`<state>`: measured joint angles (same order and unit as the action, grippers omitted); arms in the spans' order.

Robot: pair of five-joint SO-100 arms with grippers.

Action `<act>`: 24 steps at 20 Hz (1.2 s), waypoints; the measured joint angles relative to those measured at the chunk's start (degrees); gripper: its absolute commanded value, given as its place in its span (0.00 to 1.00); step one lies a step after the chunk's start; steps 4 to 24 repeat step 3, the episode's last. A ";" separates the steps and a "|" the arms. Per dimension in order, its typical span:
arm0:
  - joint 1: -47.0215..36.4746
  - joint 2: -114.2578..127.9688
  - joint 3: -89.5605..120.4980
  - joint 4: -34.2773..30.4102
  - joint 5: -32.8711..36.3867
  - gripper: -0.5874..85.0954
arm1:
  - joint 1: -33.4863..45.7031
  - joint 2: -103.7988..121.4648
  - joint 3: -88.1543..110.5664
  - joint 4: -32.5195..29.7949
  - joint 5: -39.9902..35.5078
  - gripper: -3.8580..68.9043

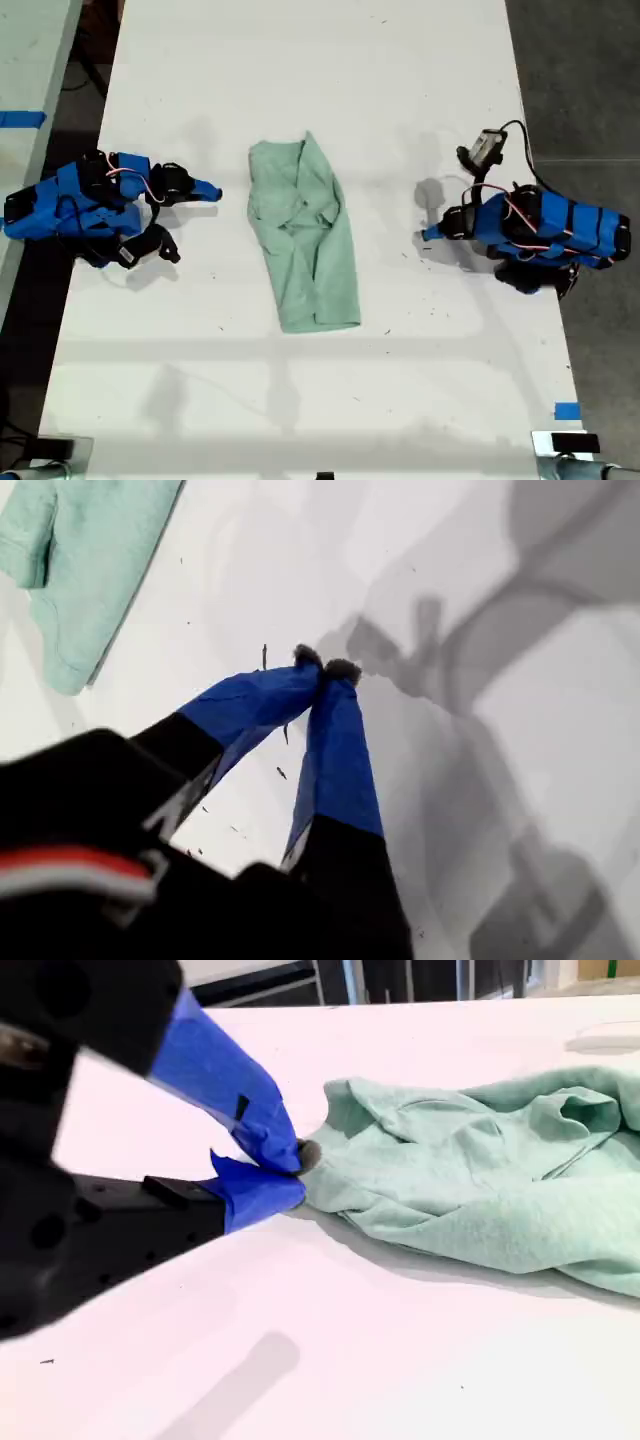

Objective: Fold t shirt

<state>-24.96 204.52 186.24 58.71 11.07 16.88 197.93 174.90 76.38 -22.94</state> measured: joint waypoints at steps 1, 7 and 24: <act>0.00 0.00 0.00 0.00 0.00 0.00 | -0.18 0.00 0.00 0.00 0.00 0.08; 0.00 0.00 0.00 0.00 0.00 0.00 | -0.26 0.00 0.00 0.00 0.18 0.08; 0.00 0.00 0.00 0.00 0.00 0.00 | -0.26 0.00 0.00 0.00 0.18 0.08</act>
